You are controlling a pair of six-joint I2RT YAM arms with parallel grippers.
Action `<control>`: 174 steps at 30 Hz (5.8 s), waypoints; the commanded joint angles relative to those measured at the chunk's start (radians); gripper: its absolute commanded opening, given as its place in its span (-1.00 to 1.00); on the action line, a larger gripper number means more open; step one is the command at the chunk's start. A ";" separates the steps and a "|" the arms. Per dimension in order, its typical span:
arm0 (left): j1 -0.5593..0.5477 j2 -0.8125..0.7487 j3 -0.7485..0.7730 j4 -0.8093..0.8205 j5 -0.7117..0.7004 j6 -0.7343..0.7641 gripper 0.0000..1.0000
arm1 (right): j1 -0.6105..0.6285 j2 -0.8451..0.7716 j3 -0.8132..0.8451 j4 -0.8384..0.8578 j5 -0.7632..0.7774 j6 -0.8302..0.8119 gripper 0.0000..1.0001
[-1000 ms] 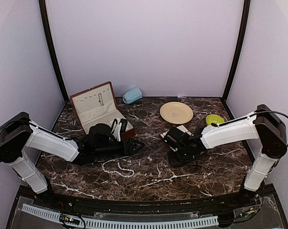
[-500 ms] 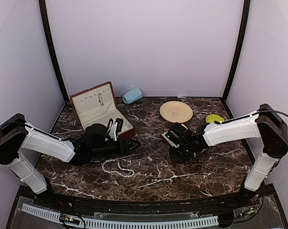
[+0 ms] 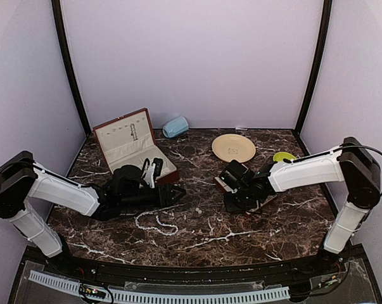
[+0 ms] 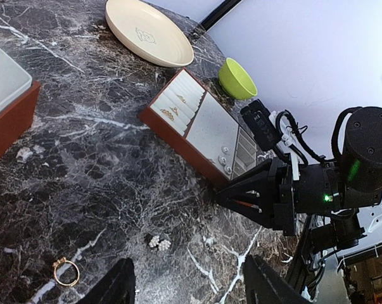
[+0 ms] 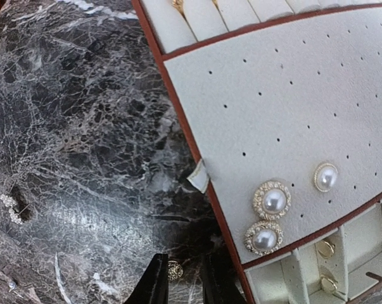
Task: Organize the mixed jewelry
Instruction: Adjust the earring at the center of the board, then pick up the earring from the center of the board, then pass from the right arm to the left, then adjust the compartment layer at the center of the board.
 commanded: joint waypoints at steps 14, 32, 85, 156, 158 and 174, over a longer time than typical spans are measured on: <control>0.004 -0.025 -0.025 0.008 -0.002 -0.007 0.23 | -0.007 0.049 0.035 0.037 0.011 -0.006 -0.99; 0.005 0.084 0.047 0.119 0.071 -0.067 0.22 | 0.000 -0.074 -0.019 0.225 -0.086 0.011 -1.00; -0.029 0.018 0.068 0.512 0.323 0.056 -0.17 | -0.003 -0.293 -0.173 0.936 -0.604 0.155 -1.00; -0.027 -0.051 -0.011 0.231 0.244 0.120 -0.85 | -0.250 -0.555 -0.316 0.248 -0.075 0.175 0.30; -0.027 -0.058 -0.011 0.214 0.242 0.123 -0.84 | -0.314 -0.585 -0.364 0.190 -0.060 0.184 0.31; -0.026 -0.092 -0.006 0.156 0.225 0.134 -0.84 | -0.433 -0.452 -0.474 0.250 -0.148 0.165 0.14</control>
